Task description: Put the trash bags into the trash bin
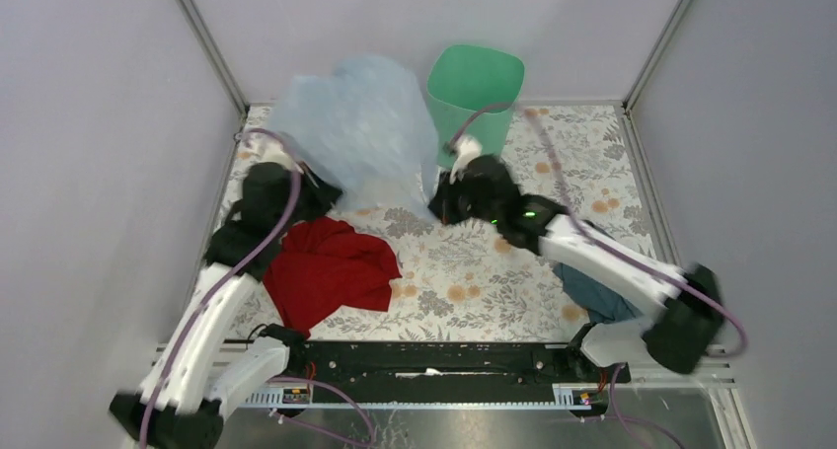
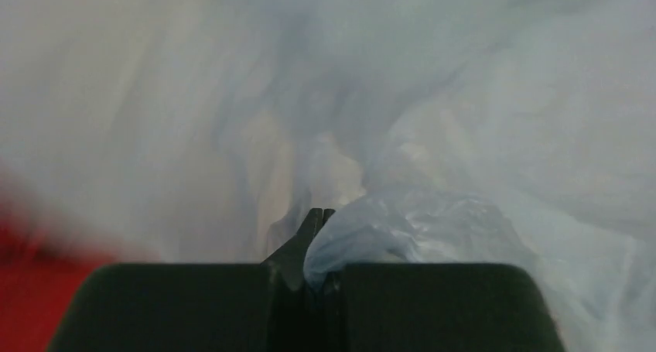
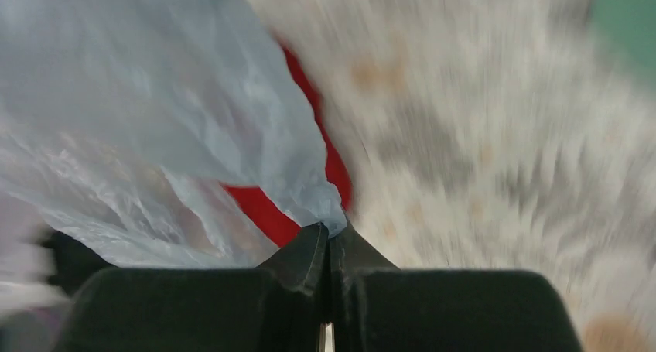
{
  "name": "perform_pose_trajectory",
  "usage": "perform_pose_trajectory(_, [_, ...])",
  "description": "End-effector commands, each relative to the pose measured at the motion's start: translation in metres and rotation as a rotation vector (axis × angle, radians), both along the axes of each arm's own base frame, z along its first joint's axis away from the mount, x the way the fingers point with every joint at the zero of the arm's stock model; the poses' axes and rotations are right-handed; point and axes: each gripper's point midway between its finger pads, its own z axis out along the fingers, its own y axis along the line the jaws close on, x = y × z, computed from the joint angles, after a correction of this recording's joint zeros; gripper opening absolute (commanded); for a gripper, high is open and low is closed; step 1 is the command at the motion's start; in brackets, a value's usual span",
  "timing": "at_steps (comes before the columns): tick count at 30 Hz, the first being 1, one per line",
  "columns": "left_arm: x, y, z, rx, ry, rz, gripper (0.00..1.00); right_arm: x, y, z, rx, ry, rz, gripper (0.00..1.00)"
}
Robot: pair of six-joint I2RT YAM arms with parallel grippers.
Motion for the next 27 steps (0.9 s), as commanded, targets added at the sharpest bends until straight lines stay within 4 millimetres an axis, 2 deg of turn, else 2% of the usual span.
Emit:
perform_pose_trajectory(1, [-0.009, 0.012, -0.084, 0.123, 0.253, 0.034, 0.00, -0.019, 0.001, -0.134, -0.193, 0.335, 0.014, 0.00])
perform_pose_trajectory(2, [-0.007, 0.013, -0.049, 0.114, 0.153, 0.031, 0.00, -0.012, 0.002, -0.112, -0.180, 0.273, 0.008, 0.00])
perform_pose_trajectory(5, [-0.006, 0.002, 0.068, 0.090, -0.098, -0.040, 0.00, 0.013, 0.008, -0.023, -0.151, 0.099, -0.008, 0.00])
perform_pose_trajectory(7, [-0.019, -0.012, 0.140, 0.040, -0.241, -0.130, 0.00, 0.019, 0.016, 0.042, -0.125, 0.008, 0.017, 0.00])
perform_pose_trajectory(9, [-0.042, -0.020, 0.191, -0.018, -0.378, -0.205, 0.00, 0.010, 0.018, 0.095, -0.057, -0.055, 0.060, 0.00])
perform_pose_trajectory(10, [-0.053, -0.020, 0.205, -0.042, -0.436, -0.224, 0.00, 0.003, 0.016, 0.117, -0.008, -0.092, 0.078, 0.00])
perform_pose_trajectory(11, [-0.062, -0.019, 0.209, -0.061, -0.473, -0.228, 0.00, -0.004, 0.012, 0.131, 0.035, -0.118, 0.087, 0.00])
perform_pose_trajectory(12, [-0.065, -0.015, 0.203, -0.073, -0.489, -0.209, 0.00, -0.010, 0.008, 0.135, 0.067, -0.139, 0.090, 0.00])
perform_pose_trajectory(13, [-0.062, -0.009, 0.188, -0.077, -0.475, -0.171, 0.00, -0.014, 0.003, 0.131, 0.087, -0.150, 0.085, 0.00])
perform_pose_trajectory(14, [-0.057, 0.000, 0.161, -0.074, -0.416, -0.109, 0.00, -0.015, -0.001, 0.112, 0.080, -0.139, 0.074, 0.00])
perform_pose_trajectory(15, [-0.043, 0.010, 0.120, -0.055, -0.298, -0.029, 0.00, -0.014, -0.005, 0.090, 0.066, -0.114, 0.048, 0.00])
perform_pose_trajectory(16, [-0.026, 0.020, 0.066, -0.021, -0.139, 0.055, 0.00, -0.011, -0.008, 0.053, 0.021, -0.056, 0.016, 0.00])
perform_pose_trajectory(17, [-0.017, 0.031, 0.014, 0.030, 0.019, 0.133, 0.00, -0.008, -0.011, 0.014, -0.032, 0.018, -0.014, 0.00])
perform_pose_trajectory(18, [-0.014, 0.038, -0.033, 0.087, 0.157, 0.179, 0.00, -0.010, -0.013, -0.036, -0.097, 0.115, -0.023, 0.00])
perform_pose_trajectory(19, [-0.016, 0.044, -0.071, 0.143, 0.272, 0.204, 0.00, -0.016, -0.014, -0.074, -0.144, 0.196, -0.018, 0.00])
perform_pose_trajectory(20, [-0.019, 0.046, -0.098, 0.183, 0.352, 0.207, 0.00, -0.022, -0.013, -0.106, -0.173, 0.266, -0.006, 0.00])
perform_pose_trajectory(21, [-0.022, 0.045, -0.111, 0.202, 0.383, 0.191, 0.00, -0.027, -0.013, -0.127, -0.188, 0.313, 0.004, 0.00])
perform_pose_trajectory(22, [-0.024, 0.041, -0.108, 0.199, 0.364, 0.162, 0.00, -0.029, -0.013, -0.139, -0.194, 0.338, 0.004, 0.00])
perform_pose_trajectory(23, [-0.023, 0.036, -0.093, 0.183, 0.306, 0.129, 0.00, -0.028, -0.012, -0.140, -0.191, 0.338, 0.001, 0.00])
perform_pose_trajectory(24, [-0.021, 0.030, -0.068, 0.164, 0.224, 0.091, 0.00, -0.024, -0.011, -0.131, -0.183, 0.314, -0.004, 0.00])
perform_pose_trajectory(26, [-0.021, 0.013, 0.000, 0.109, 0.037, -0.004, 0.00, -0.010, -0.006, -0.093, -0.180, 0.223, -0.005, 0.00])
perform_pose_trajectory(27, [-0.022, 0.001, 0.041, 0.077, -0.057, -0.068, 0.00, -0.002, -0.002, -0.066, -0.171, 0.171, -0.004, 0.00])
